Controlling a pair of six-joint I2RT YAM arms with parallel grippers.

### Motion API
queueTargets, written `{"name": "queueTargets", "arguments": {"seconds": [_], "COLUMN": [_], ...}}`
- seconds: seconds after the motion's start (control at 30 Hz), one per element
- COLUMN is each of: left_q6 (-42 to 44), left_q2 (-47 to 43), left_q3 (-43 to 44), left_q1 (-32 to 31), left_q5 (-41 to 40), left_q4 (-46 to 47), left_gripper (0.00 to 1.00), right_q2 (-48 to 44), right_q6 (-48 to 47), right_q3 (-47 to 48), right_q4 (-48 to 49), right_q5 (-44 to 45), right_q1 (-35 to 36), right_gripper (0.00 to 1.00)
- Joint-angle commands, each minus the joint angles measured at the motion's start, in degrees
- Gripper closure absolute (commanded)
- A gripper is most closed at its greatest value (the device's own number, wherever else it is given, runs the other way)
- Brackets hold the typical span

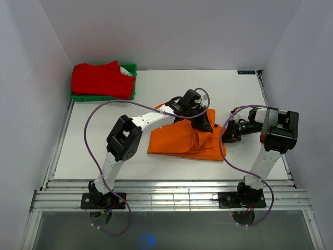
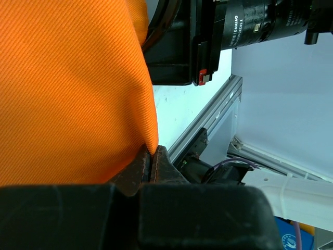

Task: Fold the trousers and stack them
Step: Fold the trousers

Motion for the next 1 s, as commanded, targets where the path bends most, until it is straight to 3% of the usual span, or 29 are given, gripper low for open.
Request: {"name": "queueTargets", "arguments": {"seconds": [0.0,0.73,0.87,0.9,0.97], "left_q6": [-3.78,-10.03,-8.97,-8.62,-8.1], "left_q2": [-5.52,6.43,8.01,8.19,7.75], "left_q3": [3.61,9.24,9.59,9.59,9.33], "left_q1": [-1.16,-5.56,-5.39,-5.3,-5.12], "left_q5": [3.22,-2.13,-3.54,-3.37,-2.32], "left_q4": [3.65,8.22,7.78,8.3,9.01], "left_gripper": [1.0,0.98,0.84,0.71,0.59], "right_q2": [-2.37,-3.52,-4.04,-4.31,-4.66], "right_q6": [0.55,0.72,0.63,0.46,-0.77], "right_q3": [-0.65,-0.74,0.58,0.93,2.59], "right_q4": [0.38,-0.59,-1.46,-1.81,-3.48], "right_q5": [-1.16,-1.24,0.51,1.47,2.27], "right_q1": [0.43,0.43,0.34,0.34,0.17], "right_gripper": [0.92,0.92,0.81,0.73,0.66]}}
